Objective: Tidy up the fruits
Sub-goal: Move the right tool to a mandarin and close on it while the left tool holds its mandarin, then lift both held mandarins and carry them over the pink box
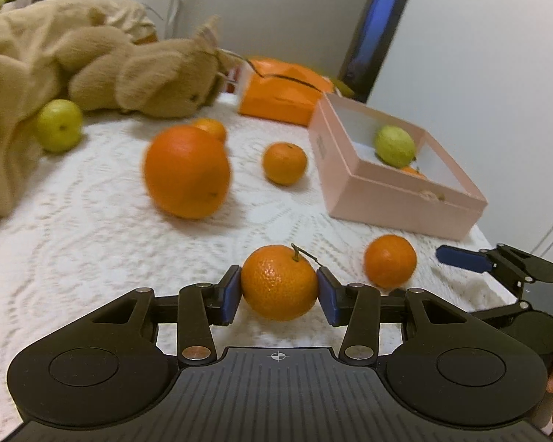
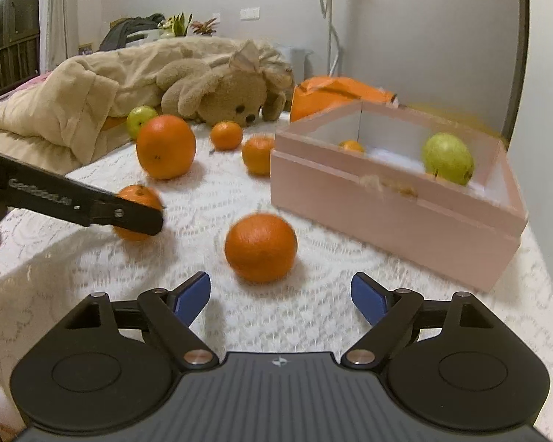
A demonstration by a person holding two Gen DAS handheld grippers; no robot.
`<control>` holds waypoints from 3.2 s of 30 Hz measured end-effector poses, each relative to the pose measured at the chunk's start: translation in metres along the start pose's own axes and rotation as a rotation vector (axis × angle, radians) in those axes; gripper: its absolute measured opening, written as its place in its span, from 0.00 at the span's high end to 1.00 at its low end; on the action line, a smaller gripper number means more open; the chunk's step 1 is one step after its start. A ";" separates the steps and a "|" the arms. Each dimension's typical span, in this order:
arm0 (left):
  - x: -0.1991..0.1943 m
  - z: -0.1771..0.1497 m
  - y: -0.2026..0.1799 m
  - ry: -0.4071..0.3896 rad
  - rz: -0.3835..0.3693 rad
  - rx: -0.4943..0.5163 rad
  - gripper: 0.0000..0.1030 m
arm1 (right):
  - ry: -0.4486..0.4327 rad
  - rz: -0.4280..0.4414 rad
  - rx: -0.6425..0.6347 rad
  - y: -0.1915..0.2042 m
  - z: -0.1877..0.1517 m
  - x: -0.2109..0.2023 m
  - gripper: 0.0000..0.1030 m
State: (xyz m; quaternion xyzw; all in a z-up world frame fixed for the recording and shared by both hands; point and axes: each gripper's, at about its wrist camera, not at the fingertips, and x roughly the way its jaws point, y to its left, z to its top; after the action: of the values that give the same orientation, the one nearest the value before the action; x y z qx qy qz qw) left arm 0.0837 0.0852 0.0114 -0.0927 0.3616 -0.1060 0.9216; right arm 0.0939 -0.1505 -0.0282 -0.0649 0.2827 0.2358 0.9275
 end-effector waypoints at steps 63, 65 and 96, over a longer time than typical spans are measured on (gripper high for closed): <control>-0.065 0.077 -0.048 -0.364 -0.124 0.097 0.52 | -0.226 -0.138 0.032 0.000 0.075 -0.047 0.58; -0.073 0.099 -0.063 -0.457 -0.132 0.128 0.52 | -0.379 -0.220 0.062 -0.008 0.095 -0.073 0.58; 0.146 0.127 -0.101 0.209 -0.175 0.142 0.52 | -0.081 -0.244 0.173 -0.092 0.060 0.022 0.56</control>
State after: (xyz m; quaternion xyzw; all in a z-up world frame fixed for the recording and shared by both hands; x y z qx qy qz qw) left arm 0.2628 -0.0381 0.0338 -0.0469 0.4378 -0.2205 0.8703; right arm 0.1825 -0.2073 0.0084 -0.0090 0.2545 0.0986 0.9620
